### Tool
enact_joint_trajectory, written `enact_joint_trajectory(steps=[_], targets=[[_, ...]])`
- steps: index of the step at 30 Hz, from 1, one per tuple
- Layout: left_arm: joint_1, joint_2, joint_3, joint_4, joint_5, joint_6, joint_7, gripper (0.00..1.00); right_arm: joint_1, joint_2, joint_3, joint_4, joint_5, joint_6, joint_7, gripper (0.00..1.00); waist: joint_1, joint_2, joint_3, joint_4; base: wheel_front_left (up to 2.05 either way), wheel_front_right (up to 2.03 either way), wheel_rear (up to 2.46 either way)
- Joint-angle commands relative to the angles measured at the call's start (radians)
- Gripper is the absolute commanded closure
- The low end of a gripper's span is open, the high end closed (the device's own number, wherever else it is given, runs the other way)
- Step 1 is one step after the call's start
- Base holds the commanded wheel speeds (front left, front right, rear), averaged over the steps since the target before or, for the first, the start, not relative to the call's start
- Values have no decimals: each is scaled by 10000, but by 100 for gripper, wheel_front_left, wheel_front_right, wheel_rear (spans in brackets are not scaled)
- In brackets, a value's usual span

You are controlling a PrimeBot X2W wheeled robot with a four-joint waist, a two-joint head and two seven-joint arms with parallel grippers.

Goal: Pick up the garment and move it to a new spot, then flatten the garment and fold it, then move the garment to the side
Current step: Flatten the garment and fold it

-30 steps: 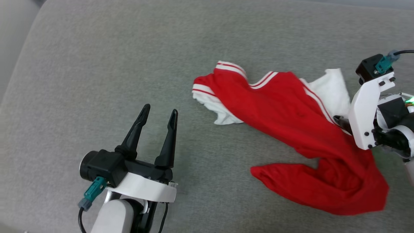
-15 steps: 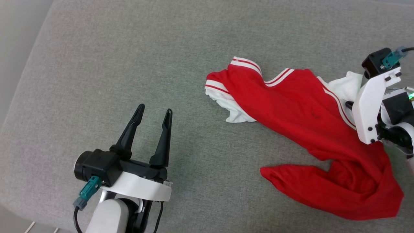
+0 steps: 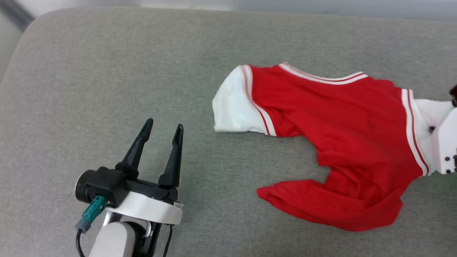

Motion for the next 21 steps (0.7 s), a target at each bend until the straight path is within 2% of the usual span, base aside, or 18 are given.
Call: enact_joint_trajectory(steps=[1,8,9,10,14,21], targets=[[114,41,32,6,-20,-12,-27,0,179,-18,-88,115,13,-11,-163,100,-1,0,-217,-261,0,0,0],[200,77,227,34,-40,-13,-27,0,642,141,-188,613,-113,-11,-876,100,-1,0,-558,-737,0,0,0],[216,88,263,37,-48,-13,-27,0,666,174,-136,630,-182,-11,-1035,63,-1,0,-610,-798,0,0,0],[228,102,299,40,-70,-13,-27,0,687,303,-194,740,-62,-11,-1060,0,-1,0,-654,-857,0,0,0],[304,107,361,77,-124,-13,-27,0,603,606,-279,595,39,-12,-2127,0,-1,0,-881,-1082,0,0,0],[538,93,537,21,-185,-14,-27,0,1158,1195,-798,-476,70,-11,-5034,0,-1,0,-1418,-1419,0,0,0]])
